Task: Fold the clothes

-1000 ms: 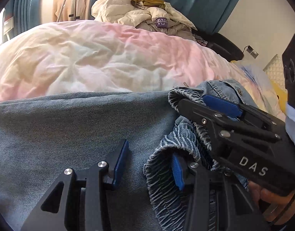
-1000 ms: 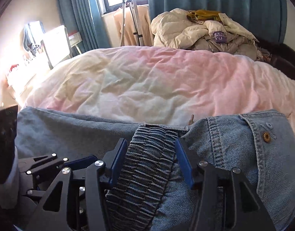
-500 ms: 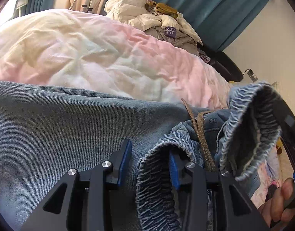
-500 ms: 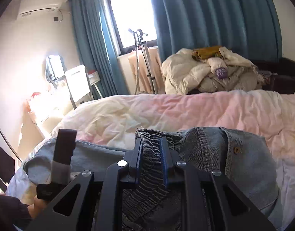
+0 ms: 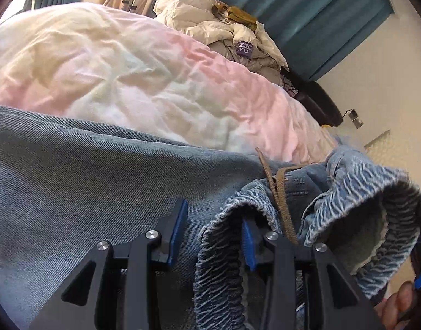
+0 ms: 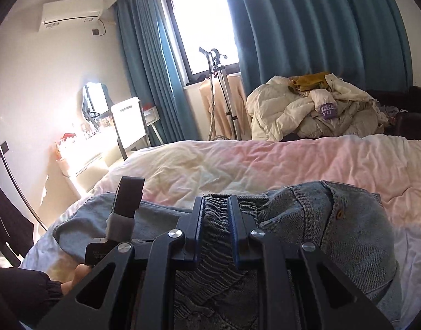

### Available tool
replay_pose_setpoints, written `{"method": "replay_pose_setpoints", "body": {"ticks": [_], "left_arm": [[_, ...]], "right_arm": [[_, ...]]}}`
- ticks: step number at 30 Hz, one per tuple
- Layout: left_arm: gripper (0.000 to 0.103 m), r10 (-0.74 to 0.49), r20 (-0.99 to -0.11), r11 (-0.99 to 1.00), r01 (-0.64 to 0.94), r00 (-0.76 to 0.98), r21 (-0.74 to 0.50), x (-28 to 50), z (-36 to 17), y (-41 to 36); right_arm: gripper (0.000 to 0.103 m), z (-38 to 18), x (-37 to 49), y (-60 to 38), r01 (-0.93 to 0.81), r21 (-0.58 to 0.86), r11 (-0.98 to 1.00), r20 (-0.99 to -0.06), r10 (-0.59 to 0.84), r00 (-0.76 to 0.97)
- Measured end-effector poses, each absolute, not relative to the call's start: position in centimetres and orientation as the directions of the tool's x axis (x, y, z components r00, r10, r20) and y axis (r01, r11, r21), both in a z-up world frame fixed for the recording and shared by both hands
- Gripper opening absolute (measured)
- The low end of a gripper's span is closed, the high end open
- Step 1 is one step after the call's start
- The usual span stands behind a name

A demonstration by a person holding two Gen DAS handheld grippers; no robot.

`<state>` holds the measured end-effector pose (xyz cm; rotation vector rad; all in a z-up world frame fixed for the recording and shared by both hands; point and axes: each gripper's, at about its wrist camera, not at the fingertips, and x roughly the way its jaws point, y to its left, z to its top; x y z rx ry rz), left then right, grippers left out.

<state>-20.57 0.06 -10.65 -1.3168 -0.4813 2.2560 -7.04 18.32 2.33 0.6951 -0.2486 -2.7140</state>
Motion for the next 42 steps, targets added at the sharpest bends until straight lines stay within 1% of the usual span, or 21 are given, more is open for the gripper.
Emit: {"method": "replay_pose_setpoints", "body": {"ticks": [2, 3, 5, 7, 9, 11, 17, 20, 24, 27, 31, 35, 38, 39, 42], "left_arm": [[0.038, 0.524, -0.732, -0.852, -0.250, -0.436, -0.461, -21.0, -10.5, 0.7], [0.038, 0.517, -0.733, -0.856, -0.254, -0.441, -0.451, -21.1, -10.6, 1.0], [0.038, 0.535, -0.722, -0.844, -0.237, -0.438, -0.481, -21.6, -11.1, 1.0], [0.038, 0.553, -0.717, -0.831, -0.215, -0.425, -0.513, -22.4, -11.7, 1.0], [0.038, 0.571, -0.708, -0.816, -0.197, -0.415, -0.543, -23.2, -12.2, 1.1], [0.038, 0.576, -0.704, -0.813, -0.202, -0.416, -0.546, -23.1, -12.2, 1.3], [0.038, 0.552, -0.719, -0.833, -0.238, -0.422, -0.499, -21.3, -10.9, 0.4], [0.038, 0.539, -0.707, -0.841, -0.242, -0.458, -0.484, -19.2, -10.0, -0.9], [0.039, 0.480, -0.716, -0.871, -0.177, -0.507, -0.458, -16.9, -8.6, -2.6], [0.039, 0.506, -0.680, -0.860, -0.251, -0.531, -0.444, -14.6, -6.5, -2.6], [0.039, 0.603, -0.618, -0.797, -0.401, -0.505, -0.451, -11.5, -4.4, -0.8], [0.040, 0.615, -0.629, -0.780, -0.483, -0.476, -0.397, -9.8, -4.5, 1.6], [0.040, 0.594, -0.648, -0.792, -0.485, -0.477, -0.370, -9.9, -4.9, 2.1], [0.040, 0.588, -0.655, -0.796, -0.482, -0.475, -0.365, -9.9, -5.0, 2.2], [0.040, 0.592, -0.634, -0.790, -0.514, -0.498, -0.333, -9.4, -4.5, 2.2]], "right_arm": [[0.016, 2.9, -6.3, 18.6, 0.281, 0.268, -0.921, -0.418, -0.374, -0.828], [0.016, 3.2, -6.0, 18.8, 0.291, 0.290, -0.912, -0.405, -0.393, -0.826], [0.016, 3.7, -5.7, 19.2, 0.308, 0.322, -0.895, -0.382, -0.421, -0.823], [0.016, 3.9, -5.6, 19.1, 0.318, 0.330, -0.889, -0.377, -0.433, -0.819], [0.016, 3.7, -5.8, 18.9, 0.320, 0.330, -0.888, -0.384, -0.437, -0.814], [0.016, 3.1, -6.3, 18.6, 0.313, 0.317, -0.895, -0.401, -0.425, -0.811], [0.016, 1.6, -7.7, 18.9, 0.299, 0.354, -0.886, -0.427, -0.437, -0.792], [0.016, 1.5, -7.8, 19.1, 0.297, 0.356, -0.886, -0.430, -0.437, -0.789], [0.016, 1.6, -7.6, 19.3, 0.298, 0.357, -0.885, -0.429, -0.438, -0.790], [0.016, 1.8, -7.4, 19.5, 0.297, 0.366, -0.882, -0.428, -0.443, -0.788], [0.016, 1.8, -7.3, 20.1, 0.292, 0.400, -0.869, -0.430, -0.459, -0.777], [0.016, 1.6, -7.4, 20.6, 0.286, 0.427, -0.858, -0.440, -0.474, -0.763], [0.015, 1.2, -7.7, 20.7, 0.281, 0.441, -0.852, -0.452, -0.481, -0.751], [0.008, 1.1, -7.9, 20.7, 0.280, 0.443, -0.852, -0.455, -0.483, -0.748], [0.008, 0.9, -8.4, 20.6, 0.277, 0.444, -0.852, -0.463, -0.483, -0.743]]}}
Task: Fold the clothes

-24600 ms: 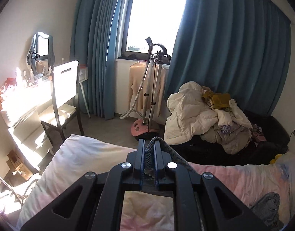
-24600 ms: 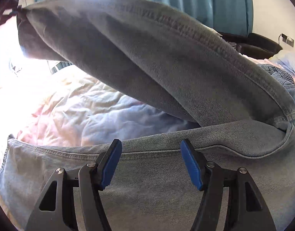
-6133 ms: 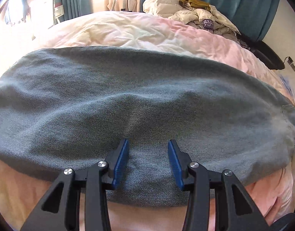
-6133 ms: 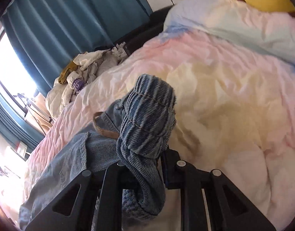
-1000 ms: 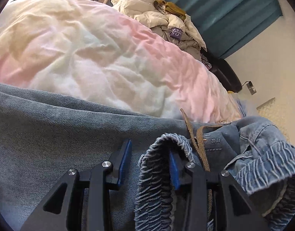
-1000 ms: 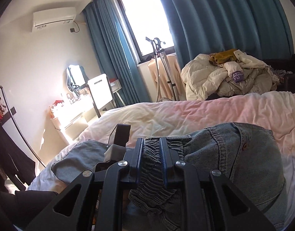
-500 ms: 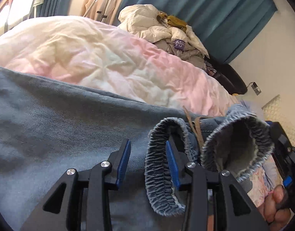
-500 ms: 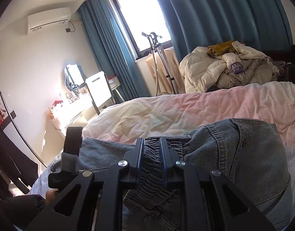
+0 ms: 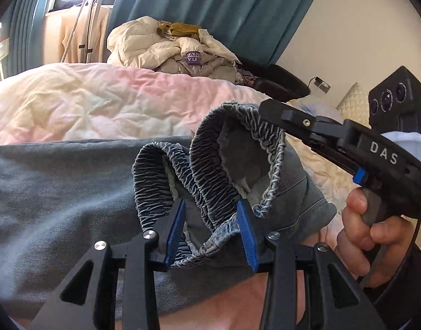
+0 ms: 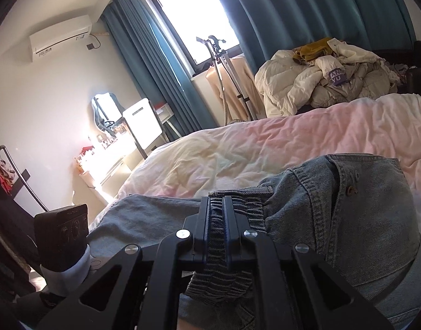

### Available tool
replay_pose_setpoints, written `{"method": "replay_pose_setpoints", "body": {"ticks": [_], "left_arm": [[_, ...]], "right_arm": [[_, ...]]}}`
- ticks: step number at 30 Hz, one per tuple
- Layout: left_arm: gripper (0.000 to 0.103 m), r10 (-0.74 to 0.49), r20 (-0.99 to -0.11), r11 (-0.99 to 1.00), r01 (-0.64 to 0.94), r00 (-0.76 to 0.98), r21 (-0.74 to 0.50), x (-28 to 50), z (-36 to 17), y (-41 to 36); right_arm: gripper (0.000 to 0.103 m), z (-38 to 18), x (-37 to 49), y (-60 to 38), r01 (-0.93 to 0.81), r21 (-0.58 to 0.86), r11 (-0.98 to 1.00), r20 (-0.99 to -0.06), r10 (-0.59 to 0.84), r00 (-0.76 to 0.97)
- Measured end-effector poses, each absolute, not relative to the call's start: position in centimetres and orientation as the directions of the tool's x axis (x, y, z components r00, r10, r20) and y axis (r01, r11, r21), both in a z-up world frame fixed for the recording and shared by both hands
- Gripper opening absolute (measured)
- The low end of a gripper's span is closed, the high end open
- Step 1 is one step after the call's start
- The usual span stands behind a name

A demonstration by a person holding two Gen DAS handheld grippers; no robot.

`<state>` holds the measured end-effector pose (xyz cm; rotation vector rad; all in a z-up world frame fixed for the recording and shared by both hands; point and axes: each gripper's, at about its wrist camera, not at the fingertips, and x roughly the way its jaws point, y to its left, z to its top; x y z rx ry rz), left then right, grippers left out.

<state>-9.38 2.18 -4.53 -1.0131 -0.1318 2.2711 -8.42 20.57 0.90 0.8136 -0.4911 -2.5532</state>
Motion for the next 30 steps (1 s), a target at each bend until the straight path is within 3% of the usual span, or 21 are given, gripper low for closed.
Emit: {"method": "replay_pose_setpoints", "body": {"ticks": [3, 15, 26, 30], "left_arm": [[0.040, 0.614, -0.611, -0.768, -0.555, -0.500, -0.318, -9.0, -4.3, 2.3], [0.042, 0.757, -0.514, -0.643, -0.596, -0.402, -0.481, -9.7, -4.2, 1.0], [0.042, 0.659, -0.655, -0.690, -0.643, -0.370, -0.332, -8.7, -6.3, 4.6], [0.042, 0.613, -0.684, -0.730, -0.613, -0.395, -0.301, -9.0, -7.1, 4.8]], "right_arm": [[0.008, 0.6, -9.0, 20.4, 0.271, 0.449, -0.852, -0.470, -0.483, -0.739], [0.008, -1.4, -11.3, 21.2, 0.213, 0.515, -0.830, -0.523, -0.501, -0.689], [0.011, -2.7, -12.3, 22.9, 0.171, 0.642, -0.747, -0.499, -0.576, -0.648], [0.012, -1.9, -11.6, 22.9, 0.167, 0.585, -0.794, -0.519, -0.524, -0.676]]}}
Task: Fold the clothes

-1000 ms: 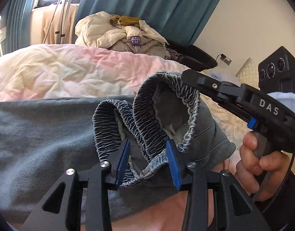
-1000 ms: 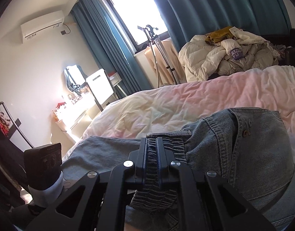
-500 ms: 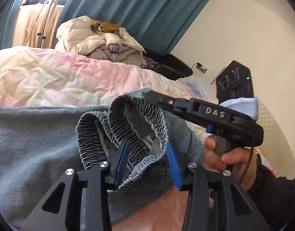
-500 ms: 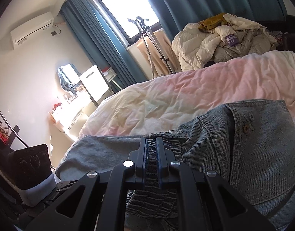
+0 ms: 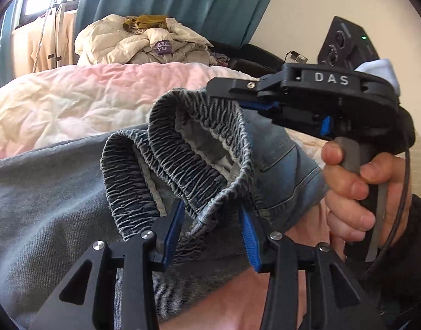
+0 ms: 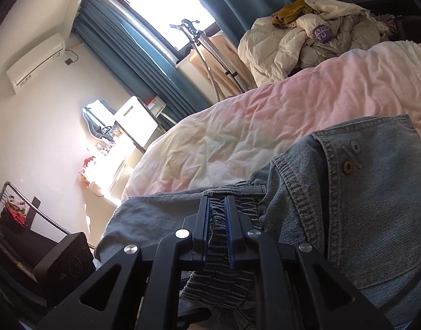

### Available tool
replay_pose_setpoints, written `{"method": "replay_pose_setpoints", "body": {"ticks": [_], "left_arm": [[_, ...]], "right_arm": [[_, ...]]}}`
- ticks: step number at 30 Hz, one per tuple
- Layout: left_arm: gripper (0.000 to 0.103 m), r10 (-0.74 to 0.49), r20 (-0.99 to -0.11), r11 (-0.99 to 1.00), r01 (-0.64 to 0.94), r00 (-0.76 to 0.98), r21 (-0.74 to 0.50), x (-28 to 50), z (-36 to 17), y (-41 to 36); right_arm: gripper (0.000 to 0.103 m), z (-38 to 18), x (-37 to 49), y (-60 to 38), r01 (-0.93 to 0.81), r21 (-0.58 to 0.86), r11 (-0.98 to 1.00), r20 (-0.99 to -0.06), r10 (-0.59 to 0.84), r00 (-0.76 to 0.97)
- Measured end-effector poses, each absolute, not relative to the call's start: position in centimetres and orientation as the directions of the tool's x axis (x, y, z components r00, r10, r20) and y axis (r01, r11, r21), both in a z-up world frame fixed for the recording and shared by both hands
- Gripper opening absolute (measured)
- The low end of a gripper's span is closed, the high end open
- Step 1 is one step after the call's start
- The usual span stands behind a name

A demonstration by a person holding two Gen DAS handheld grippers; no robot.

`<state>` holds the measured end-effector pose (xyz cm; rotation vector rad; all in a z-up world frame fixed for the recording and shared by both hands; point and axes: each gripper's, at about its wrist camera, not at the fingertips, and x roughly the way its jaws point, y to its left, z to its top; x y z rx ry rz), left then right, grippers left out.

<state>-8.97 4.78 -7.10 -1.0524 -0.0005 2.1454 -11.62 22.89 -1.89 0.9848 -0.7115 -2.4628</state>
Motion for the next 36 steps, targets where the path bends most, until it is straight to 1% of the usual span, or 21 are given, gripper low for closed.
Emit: {"method": "replay_pose_setpoints", "body": {"ticks": [7, 9, 12, 13, 14, 16, 20, 22, 24, 27, 30, 32, 34, 36], "left_arm": [[0.041, 0.610, -0.676, -0.758, -0.552, -0.414, -0.347, -9.5, -7.4, 4.4], [0.035, 0.611, -0.674, -0.760, -0.545, -0.415, -0.354, -9.2, -7.4, 4.4], [0.022, 0.593, -0.685, -0.771, -0.546, -0.424, -0.329, -8.3, -7.3, 4.6], [0.015, 0.584, -0.689, -0.776, -0.546, -0.430, -0.316, -7.9, -7.2, 4.7], [0.011, 0.574, -0.694, -0.782, -0.542, -0.435, -0.308, -7.7, -7.2, 4.7], [0.010, 0.569, -0.693, -0.791, -0.523, -0.442, -0.316, -7.4, -7.2, 4.3], [0.010, 0.572, -0.704, -0.806, -0.447, -0.421, -0.389, -7.3, -7.7, 2.8], [0.010, 0.577, -0.709, -0.809, -0.405, -0.406, -0.426, -7.1, -8.2, 2.0], [0.010, 0.576, -0.713, -0.812, -0.380, -0.399, -0.443, -7.1, -8.4, 1.7], [0.010, 0.557, -0.726, -0.825, -0.372, -0.403, -0.427, -6.6, -8.4, 2.0], [0.010, 0.531, -0.743, -0.841, -0.363, -0.407, -0.402, -6.5, -8.7, 2.3], [0.011, 0.514, -0.758, -0.852, -0.339, -0.401, -0.398, -6.9, -9.1, 2.2], [0.012, 0.508, -0.765, -0.857, -0.317, -0.396, -0.406, -7.2, -9.5, 1.9], [0.013, 0.506, -0.767, -0.860, -0.302, -0.395, -0.411, -7.5, -9.7, 1.8]], "right_arm": [[0.012, -1.5, -11.2, 23.8, 0.135, 0.555, -0.821, -0.513, -0.466, -0.721], [0.012, -1.6, -11.1, 24.1, 0.128, 0.564, -0.816, -0.504, -0.463, -0.729], [0.012, -1.6, -11.1, 24.4, 0.120, 0.575, -0.809, -0.495, -0.461, -0.737], [0.012, -1.7, -11.1, 24.5, 0.120, 0.579, -0.806, -0.489, -0.462, -0.740], [0.012, -1.7, -11.1, 24.5, 0.121, 0.584, -0.802, -0.483, -0.463, -0.743], [0.012, -1.4, -10.9, 24.7, 0.127, 0.592, -0.796, -0.461, -0.464, -0.756], [0.012, -0.2, -10.3, 25.0, 0.163, 0.581, -0.797, -0.412, -0.461, -0.786], [0.012, -0.3, -10.7, 24.6, 0.174, 0.578, -0.797, -0.427, -0.477, -0.768], [0.012, -1.5, -11.5, 23.3, 0.186, 0.574, -0.797, -0.464, -0.504, -0.729], [0.012, -3.5, -12.9, 20.4, 0.218, 0.540, -0.813, -0.528, -0.529, -0.664], [0.012, -6.0, -14.3, 17.5, 0.232, 0.435, -0.870, -0.623, -0.477, -0.620], [0.012, -8.1, -15.2, 16.5, 0.233, 0.396, -0.888, -0.671, -0.454, -0.586], [0.011, -9.6, -15.7, 16.2, 0.234, 0.392, -0.890, -0.687, -0.453, -0.569], [0.011, -9.8, -15.8, 16.2, 0.232, 0.392, -0.890, -0.685, -0.451, -0.572]]}}
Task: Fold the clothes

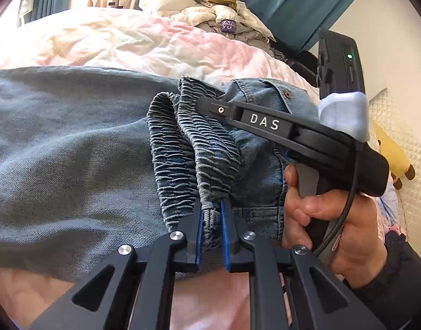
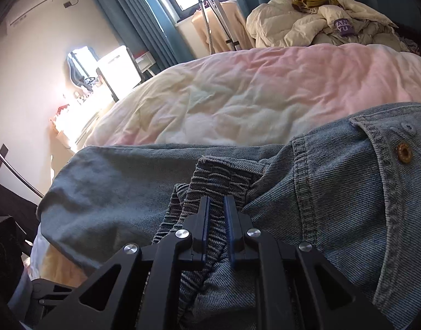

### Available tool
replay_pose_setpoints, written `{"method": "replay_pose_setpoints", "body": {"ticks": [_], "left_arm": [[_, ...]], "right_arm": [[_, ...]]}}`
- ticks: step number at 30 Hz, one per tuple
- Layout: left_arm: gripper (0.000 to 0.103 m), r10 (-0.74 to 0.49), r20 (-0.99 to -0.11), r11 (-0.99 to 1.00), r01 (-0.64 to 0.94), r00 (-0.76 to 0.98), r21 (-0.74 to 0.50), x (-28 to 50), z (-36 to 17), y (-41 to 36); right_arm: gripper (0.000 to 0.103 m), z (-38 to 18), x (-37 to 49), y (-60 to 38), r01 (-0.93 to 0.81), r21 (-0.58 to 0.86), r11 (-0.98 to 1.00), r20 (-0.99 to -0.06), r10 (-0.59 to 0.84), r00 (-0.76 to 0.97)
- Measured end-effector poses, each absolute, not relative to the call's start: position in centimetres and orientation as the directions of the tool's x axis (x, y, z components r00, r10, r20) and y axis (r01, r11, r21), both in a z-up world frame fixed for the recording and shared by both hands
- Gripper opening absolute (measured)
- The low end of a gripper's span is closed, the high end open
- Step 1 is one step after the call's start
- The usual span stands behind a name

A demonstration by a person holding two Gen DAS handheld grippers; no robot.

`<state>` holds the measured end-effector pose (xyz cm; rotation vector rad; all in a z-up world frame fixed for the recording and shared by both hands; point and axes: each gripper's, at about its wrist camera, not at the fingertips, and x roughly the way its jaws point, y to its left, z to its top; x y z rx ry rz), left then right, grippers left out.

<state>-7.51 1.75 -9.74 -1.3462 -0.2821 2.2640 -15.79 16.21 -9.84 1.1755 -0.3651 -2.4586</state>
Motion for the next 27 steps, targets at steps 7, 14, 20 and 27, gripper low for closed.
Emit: {"method": "replay_pose_setpoints", "body": {"ticks": [7, 14, 20, 27], "left_arm": [[0.018, 0.451, -0.794, -0.888, -0.293, -0.407, -0.355, -7.5, -9.1, 2.6], [0.035, 0.375, -0.802, -0.925, -0.242, -0.464, -0.293, -5.2, -7.5, 0.6], [0.040, 0.319, -0.771, -0.948, -0.173, -0.552, -0.268, -3.3, -5.4, -2.3], [0.040, 0.264, -0.768, -0.958, -0.067, -0.584, -0.279, -3.8, -4.9, -4.1]], "right_arm": [[0.011, -9.7, -15.8, 16.4, 0.226, 0.405, -0.886, -0.669, -0.455, -0.587], [0.012, -8.0, -14.5, 17.0, 0.205, 0.401, -0.893, -0.651, -0.435, -0.622], [0.012, -5.5, -11.5, 18.1, 0.184, 0.371, -0.910, -0.644, -0.395, -0.655], [0.012, -2.3, -7.0, 18.2, 0.218, 0.319, -0.922, -0.620, -0.377, -0.688]]}}
